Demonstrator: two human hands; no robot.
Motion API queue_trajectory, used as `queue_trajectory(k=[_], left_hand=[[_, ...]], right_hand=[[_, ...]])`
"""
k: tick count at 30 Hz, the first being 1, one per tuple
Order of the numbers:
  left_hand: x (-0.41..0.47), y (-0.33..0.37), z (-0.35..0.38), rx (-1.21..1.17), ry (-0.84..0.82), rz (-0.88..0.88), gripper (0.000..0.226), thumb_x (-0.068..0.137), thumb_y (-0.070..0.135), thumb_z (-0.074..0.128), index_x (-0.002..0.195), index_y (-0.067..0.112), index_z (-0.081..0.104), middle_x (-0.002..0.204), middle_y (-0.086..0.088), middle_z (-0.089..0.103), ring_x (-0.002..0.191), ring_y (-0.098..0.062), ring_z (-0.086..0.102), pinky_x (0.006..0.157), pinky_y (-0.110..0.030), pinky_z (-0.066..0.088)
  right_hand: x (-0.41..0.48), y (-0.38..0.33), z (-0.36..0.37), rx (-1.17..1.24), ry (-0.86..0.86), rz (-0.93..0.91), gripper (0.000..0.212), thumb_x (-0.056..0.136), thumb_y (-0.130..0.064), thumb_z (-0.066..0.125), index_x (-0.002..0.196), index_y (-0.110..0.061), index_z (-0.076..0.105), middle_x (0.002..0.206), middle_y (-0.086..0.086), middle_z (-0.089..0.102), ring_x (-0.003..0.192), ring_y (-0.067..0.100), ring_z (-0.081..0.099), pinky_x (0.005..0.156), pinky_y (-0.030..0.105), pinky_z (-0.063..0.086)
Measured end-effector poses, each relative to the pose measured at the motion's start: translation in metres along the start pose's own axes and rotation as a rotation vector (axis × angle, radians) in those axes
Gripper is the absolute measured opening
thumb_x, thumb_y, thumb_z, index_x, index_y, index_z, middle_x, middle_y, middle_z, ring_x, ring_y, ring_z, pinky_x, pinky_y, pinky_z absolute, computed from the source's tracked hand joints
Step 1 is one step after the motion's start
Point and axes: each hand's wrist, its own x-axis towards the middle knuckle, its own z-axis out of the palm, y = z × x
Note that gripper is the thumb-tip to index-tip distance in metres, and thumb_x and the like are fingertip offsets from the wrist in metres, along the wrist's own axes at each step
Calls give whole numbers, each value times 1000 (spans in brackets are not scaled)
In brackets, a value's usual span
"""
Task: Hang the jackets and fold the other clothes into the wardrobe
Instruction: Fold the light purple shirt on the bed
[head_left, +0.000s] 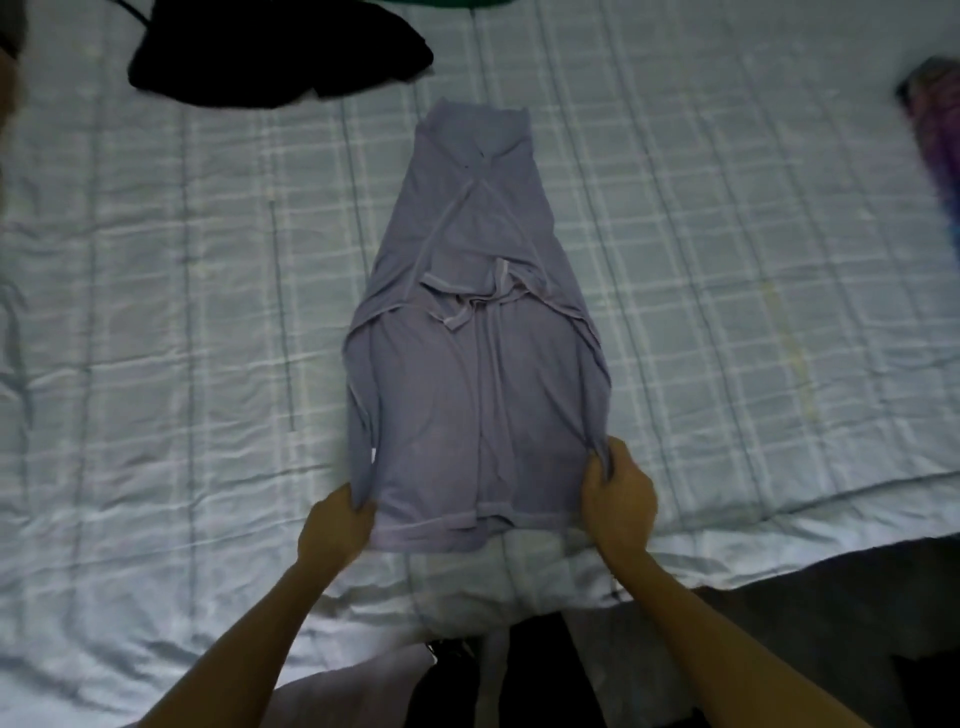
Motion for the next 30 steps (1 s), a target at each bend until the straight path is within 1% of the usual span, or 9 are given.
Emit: queue_trajectory(k=[3,7,9,12,14,17,20,26,30], left_hand=[[-8,-14,-8,-54,38,50,20,93,10,50,75,2,54,67,-7,58,62,-23,54,48,-23,35],[-21,-21,-22,-111,53,128,28,95,10,46,68,9,48,62,-3,54,58,-19,51,48,-21,34],[-26,-18,-25,-152,53,155,29,96,10,45,68,16,47,63,-1,54,59,-17,51,50,-23,35],[-34,-3,-24,-204,139,249,26,96,8,42,76,23,51,64,-4,57,58,-17,52,52,-25,38],[-41,19,-17,-156,162,373,22,96,9,43,102,25,56,69,-9,62,60,-19,56,56,-27,43],[-49,64,20,314,-151,557,46,95,26,47,139,29,38,108,-10,65,94,-28,61,77,-31,44],[-56,83,61,713,-503,663,41,95,31,45,136,26,45,137,-3,51,116,-26,51,90,-29,38],[-47,49,64,558,-218,679,46,89,38,27,122,20,55,111,-7,62,100,-27,59,78,-33,47],[-21,29,60,677,-24,829,54,71,42,51,119,18,54,100,-8,57,86,-27,57,66,-31,49]], right_hand=[[-39,-32,36,-33,-192,-235,20,93,-23,54,106,-19,67,89,-1,70,73,15,62,65,19,36],[-84,-42,77,-420,-855,-561,47,90,-44,35,132,-27,49,116,11,64,101,32,61,84,36,48],[-91,-36,77,-491,-969,-611,44,94,-42,38,135,-28,46,123,13,60,106,35,58,87,41,48],[-95,-14,65,-478,-902,-547,31,96,-33,40,120,-22,57,113,13,64,101,35,60,83,39,46],[-91,4,54,-449,-884,-443,37,93,-39,36,115,-25,61,110,11,66,101,33,60,83,36,45],[-78,28,36,-402,-872,-287,45,84,-44,36,117,-28,62,113,6,68,104,27,62,85,32,46],[-65,53,22,-434,-903,-196,37,88,-37,44,118,-26,62,117,4,67,108,23,61,88,29,45],[-48,61,18,-396,-598,-247,23,92,-24,47,106,-21,65,100,4,69,91,25,65,72,31,46],[-40,40,47,-316,-535,-523,39,71,-33,54,108,-20,58,98,4,60,83,23,58,63,30,47]])
